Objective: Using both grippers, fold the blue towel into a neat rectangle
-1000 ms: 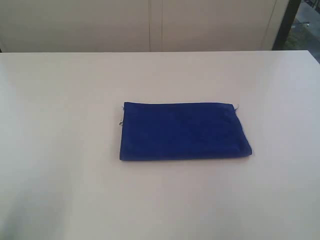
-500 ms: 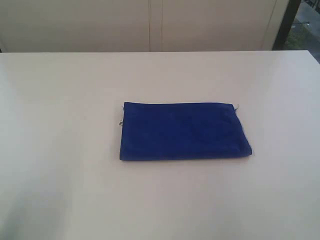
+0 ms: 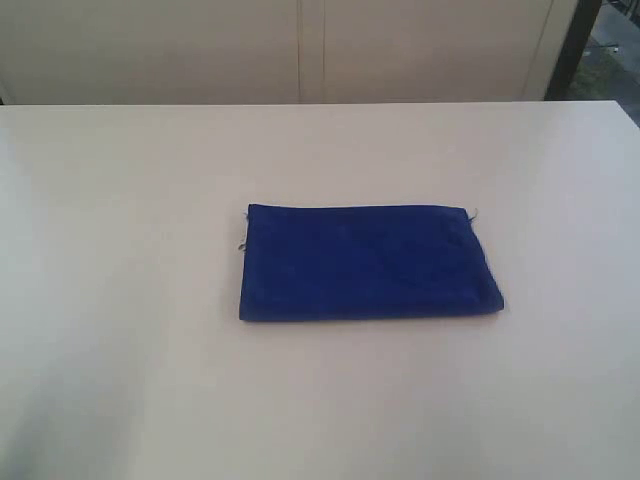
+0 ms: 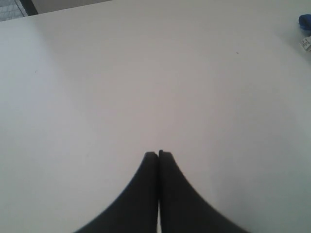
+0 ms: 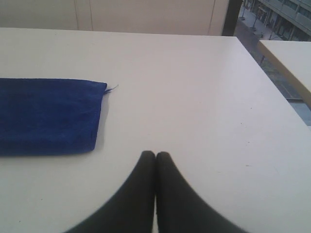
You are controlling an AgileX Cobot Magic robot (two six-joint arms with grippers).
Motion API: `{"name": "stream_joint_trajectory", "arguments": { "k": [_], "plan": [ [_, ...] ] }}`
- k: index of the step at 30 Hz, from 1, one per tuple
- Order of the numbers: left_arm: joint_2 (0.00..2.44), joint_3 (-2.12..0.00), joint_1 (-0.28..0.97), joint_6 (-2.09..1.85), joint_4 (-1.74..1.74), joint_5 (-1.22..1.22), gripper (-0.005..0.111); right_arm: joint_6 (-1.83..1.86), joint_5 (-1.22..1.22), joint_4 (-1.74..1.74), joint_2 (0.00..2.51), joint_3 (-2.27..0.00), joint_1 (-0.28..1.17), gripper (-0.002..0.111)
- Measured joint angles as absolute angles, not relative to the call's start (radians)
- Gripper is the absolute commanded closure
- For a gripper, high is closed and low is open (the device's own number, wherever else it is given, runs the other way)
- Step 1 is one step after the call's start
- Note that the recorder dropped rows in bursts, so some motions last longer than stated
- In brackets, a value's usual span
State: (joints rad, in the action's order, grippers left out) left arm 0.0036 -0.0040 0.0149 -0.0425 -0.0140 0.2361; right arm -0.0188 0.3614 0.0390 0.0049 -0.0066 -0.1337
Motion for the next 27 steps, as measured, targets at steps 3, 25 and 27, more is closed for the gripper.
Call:
{"name": "stream_joint_trajectory", "arguments": {
  "k": [3,25,27],
  "plan": [
    [0.004,-0.004,0.015,-0.042,-0.014,0.236,0.107,-0.019,0.361,0.039,0.005,-0.007,-0.134,0.108],
    [0.004,-0.004,0.015,-0.021,-0.014,0.236,0.107,-0.019,0.361,0.039,0.005,-0.007,-0.134,0.108],
    [0.004,-0.004,0.015,-0.021,-0.014,0.236,0.107,-0.019,0.361,0.039,0.005,-0.007,-0.134,0.108]
  ]
}}
